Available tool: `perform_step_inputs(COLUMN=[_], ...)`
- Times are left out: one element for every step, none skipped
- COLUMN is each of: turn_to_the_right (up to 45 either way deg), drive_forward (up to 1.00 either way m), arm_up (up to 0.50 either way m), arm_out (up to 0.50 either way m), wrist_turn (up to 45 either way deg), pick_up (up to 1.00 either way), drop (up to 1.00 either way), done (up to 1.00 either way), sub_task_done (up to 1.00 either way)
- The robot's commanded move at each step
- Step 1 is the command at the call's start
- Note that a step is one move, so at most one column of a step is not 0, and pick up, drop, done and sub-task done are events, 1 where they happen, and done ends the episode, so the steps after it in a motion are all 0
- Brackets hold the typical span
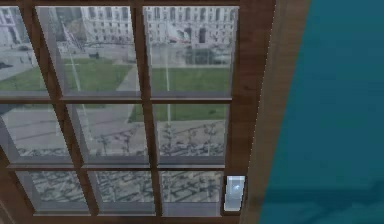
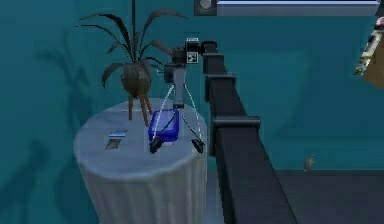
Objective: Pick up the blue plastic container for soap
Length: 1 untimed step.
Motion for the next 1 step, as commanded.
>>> perform_step_inputs(turn_to_the_right=[0.0], drive_forward=[0.00], arm_up=[0.00], arm_out=[0.00], wrist_turn=[45.0], pick_up=[0.00], drop=[0.00], done=[0.00], sub_task_done=[0.00])
